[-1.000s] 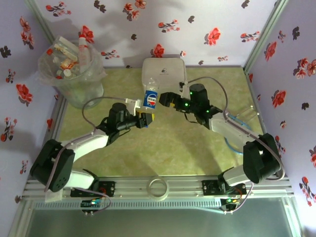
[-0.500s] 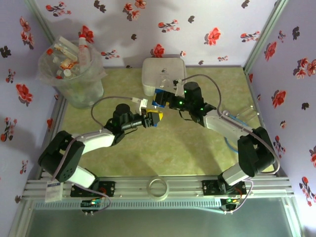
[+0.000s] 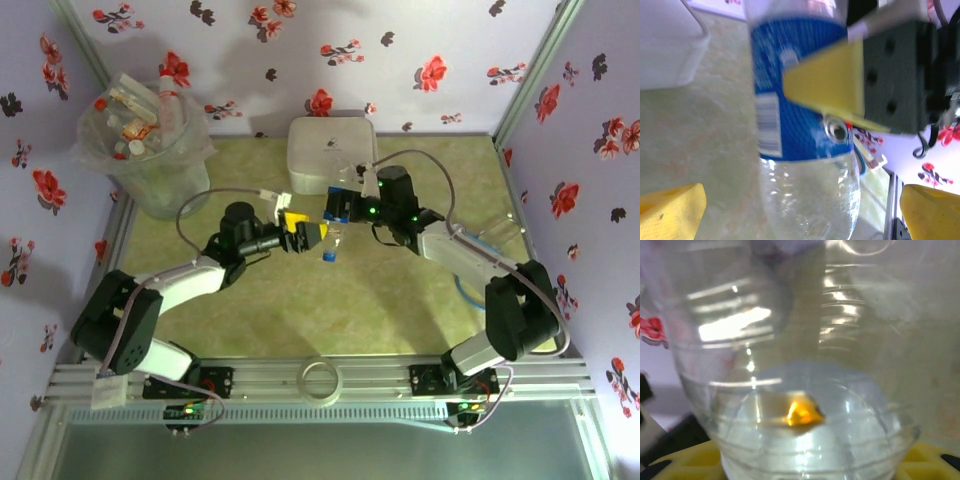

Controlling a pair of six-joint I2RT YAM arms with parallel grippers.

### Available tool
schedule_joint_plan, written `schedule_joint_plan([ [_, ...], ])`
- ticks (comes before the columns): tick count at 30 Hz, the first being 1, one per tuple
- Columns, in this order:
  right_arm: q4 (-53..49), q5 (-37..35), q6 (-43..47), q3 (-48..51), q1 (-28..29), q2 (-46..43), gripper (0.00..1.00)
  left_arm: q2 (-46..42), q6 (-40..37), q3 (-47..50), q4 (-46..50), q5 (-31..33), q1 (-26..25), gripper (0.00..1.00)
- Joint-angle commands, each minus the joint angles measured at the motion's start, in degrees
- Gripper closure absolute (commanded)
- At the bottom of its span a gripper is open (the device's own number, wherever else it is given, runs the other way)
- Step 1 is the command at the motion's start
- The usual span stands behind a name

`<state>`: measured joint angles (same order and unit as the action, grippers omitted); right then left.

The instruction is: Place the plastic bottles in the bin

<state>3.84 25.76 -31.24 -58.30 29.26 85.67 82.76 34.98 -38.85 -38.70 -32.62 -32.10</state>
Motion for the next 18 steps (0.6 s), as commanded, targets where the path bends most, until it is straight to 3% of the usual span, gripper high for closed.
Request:
schedule_joint_plan([
  [1,-5.29,-0.06,8.93,0.21,0.0,-2.55,0.48,-1.43,3.02,-3.57,-0.33,-0.69,2.1,0.0],
  [8,-9.58,2.08,18.07,0.4,1.89,-3.31,0.5,0.47,3.86,-8.33,1.2,-3.05,1.88,0.06],
  [18,-13.25,3.17,23.28,-3.02,5.34,-2.24,0.5,4.01,0.42,-13.49,9.32,-5.78,0.31,0.13],
])
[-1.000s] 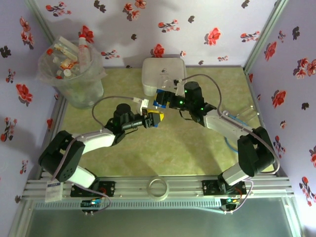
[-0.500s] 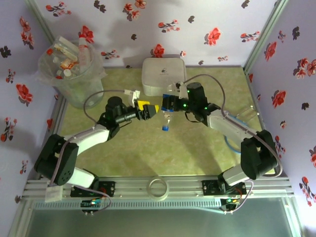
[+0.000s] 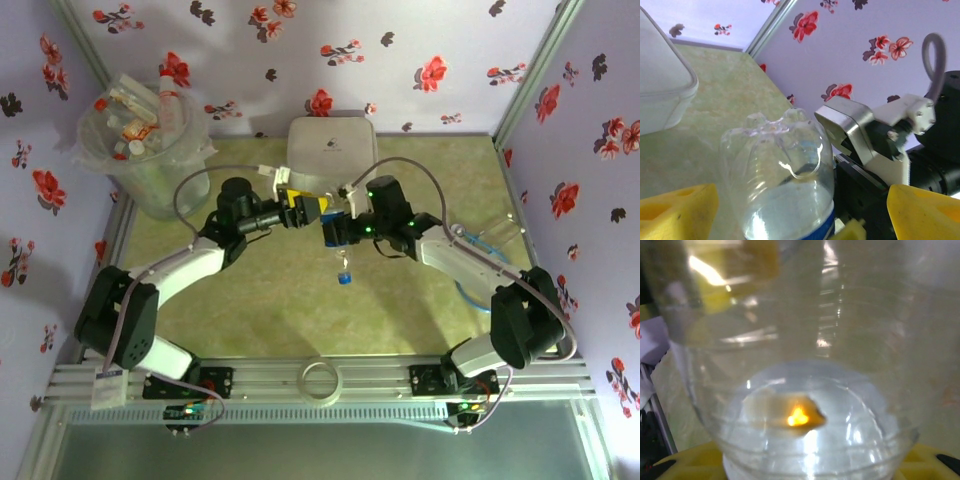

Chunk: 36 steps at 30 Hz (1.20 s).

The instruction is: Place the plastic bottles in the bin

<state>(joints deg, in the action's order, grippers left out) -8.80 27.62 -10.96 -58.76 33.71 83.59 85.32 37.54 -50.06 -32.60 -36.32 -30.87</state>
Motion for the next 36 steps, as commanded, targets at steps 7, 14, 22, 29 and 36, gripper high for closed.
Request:
schedule_joint_plan([
  [7,0.62,0.84,4.81,-3.88,2.83,0.81,0.51,3.79,0.39,-2.23,-1.87,-2.18,-1.55,0.21],
  [14,1.32,0.53,4.38,-5.29,3.37,2.79,0.47,4.11,1.84,-1.37,-4.23,-1.75,-1.39,0.4],
  [22,-3.67,-6.01,4.97,-6.31,2.7,-1.13,0.01,1.31,0.73,-3.05,-1.05,1.6,1.61,0.58],
  [29,-12.29,-20.47,-1.79,-3.65,-5.18,-13.63,0.01,-1.73,-9.15,-16.73,16.11,13.39,3.38,0.67],
  [36,-12.2,-22.69,-9.91,8.37,-13.17,-21.27,0.01,-2.89,-19.96,-35.09,29.01,32.63,7.39,0.7],
])
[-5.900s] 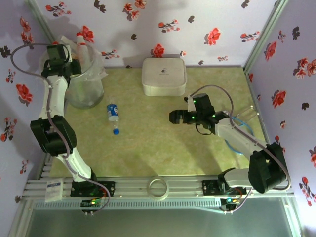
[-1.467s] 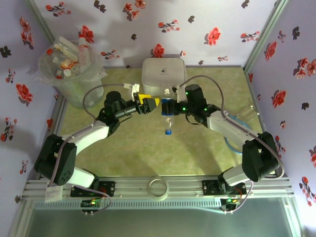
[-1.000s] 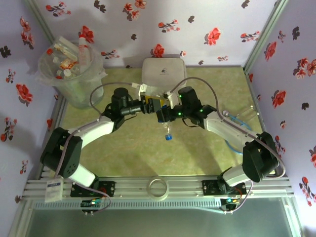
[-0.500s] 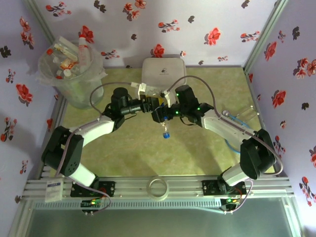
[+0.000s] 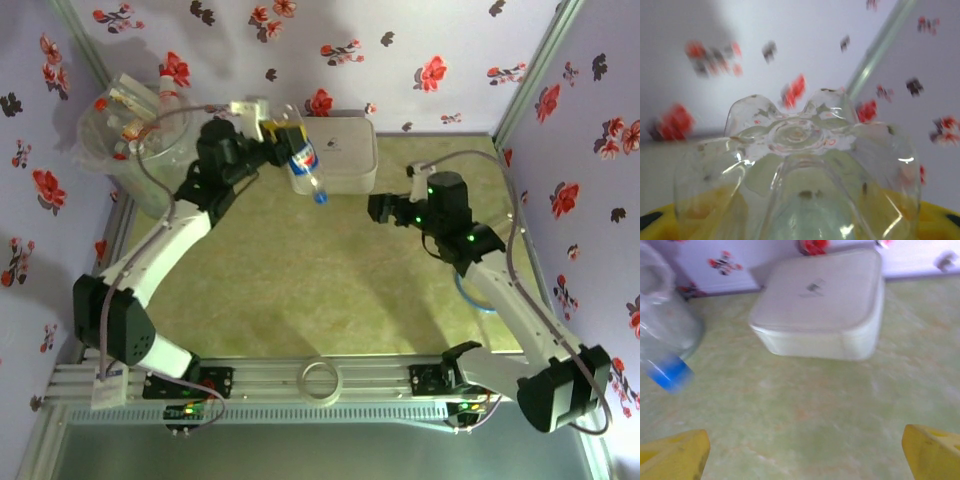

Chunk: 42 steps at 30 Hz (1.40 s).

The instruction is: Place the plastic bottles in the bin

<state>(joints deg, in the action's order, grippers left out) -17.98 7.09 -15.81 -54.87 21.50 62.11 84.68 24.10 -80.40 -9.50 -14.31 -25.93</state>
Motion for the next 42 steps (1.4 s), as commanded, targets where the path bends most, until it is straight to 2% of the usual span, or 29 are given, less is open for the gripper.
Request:
schedule_joint_plan([
  [1,-2.54,-1.87,-5.67,5.83,-1.04,0.0,0.01,-2.32,-6.97,-6.54,6.44,13.07,3.95,0.72],
  [7,-0.46,-1.31,-7.15,9.04,-1.1,1.16,0.01,-2.86,-13.56,-13.05,9.41,27.32,11.56,0.79],
  [14,0.29,0.77,-6.28,7.62,-1.1,4.22,0.01,-4.92,-15.14,-12.02,8.07,33.65,21.94,0.84],
  [23,1.71,3.01,-7.68,8.2,-0.99,5.75,0.01,-7.27,-16.66,-8.62,4.85,36.95,24.92,0.82],
  [28,0.88,2.84,-7.36,7.85,-0.95,5.65,0.01,-4.63,-23.62,-8.96,5.21,42.59,25.52,0.81],
  [30,0.91,3.14,-7.49,7.58,-0.97,5.96,0.01,-3.09,-23.35,-9.55,6.43,42.26,26.25,0.81],
  [37,0.56,5.12,-7.41,6.67,-0.87,7.53,0.01,1.58,-22.61,-10.58,12.3,33.63,27.23,0.81],
  [42,-0.99,3.9,-6.42,6.27,-0.9,6.9,0.01,2.56,-19.96,-7.41,16.11,29.53,27.34,0.81],
])
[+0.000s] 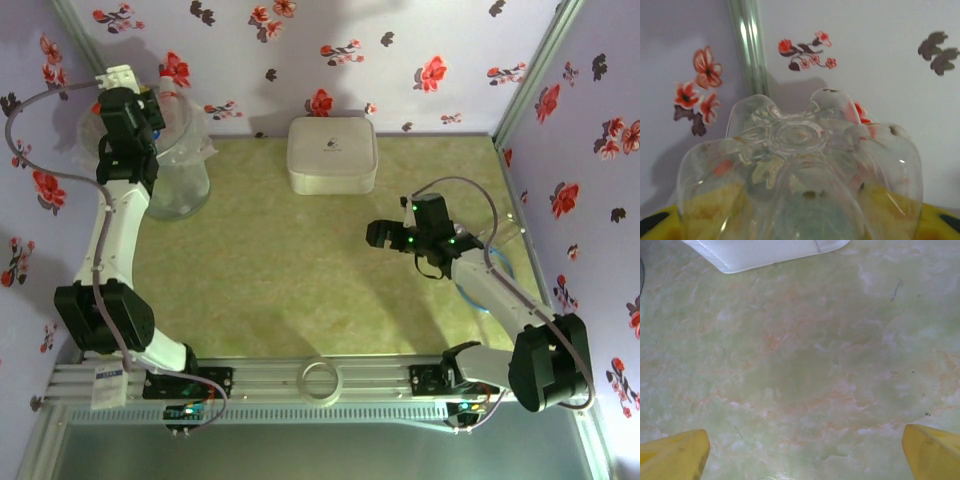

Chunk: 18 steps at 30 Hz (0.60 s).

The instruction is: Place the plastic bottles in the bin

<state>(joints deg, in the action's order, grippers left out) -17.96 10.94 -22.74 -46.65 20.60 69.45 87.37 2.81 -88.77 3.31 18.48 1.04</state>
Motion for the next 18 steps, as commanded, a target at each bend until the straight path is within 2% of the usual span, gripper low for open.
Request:
schedule_joint_plan([
  [1,-1.09,0.11,0.53,-1.96,-0.03,-0.45,0.01,-0.05,1.07,1.74,4.27,-3.57,0.37,0.81],
  [6,-0.95,0.05,0.22,-1.65,0.05,-0.46,0.01,-1.47,2.02,7.99,5.08,-4.39,1.14,0.81],
  [10,-0.69,0.35,-0.02,-1.68,0.05,-0.24,0.01,-1.46,4.16,9.79,7.71,-10.27,3.16,0.79],
  [15,-0.12,0.4,-0.52,-1.63,0.08,-0.01,0.01,-0.62,3.91,9.05,11.38,-12.15,3.36,0.6],
  [18,0.08,0.49,-0.81,-1.45,0.15,0.0,0.01,-1.65,3.71,7.56,11.92,-12.51,3.36,0.34],
])
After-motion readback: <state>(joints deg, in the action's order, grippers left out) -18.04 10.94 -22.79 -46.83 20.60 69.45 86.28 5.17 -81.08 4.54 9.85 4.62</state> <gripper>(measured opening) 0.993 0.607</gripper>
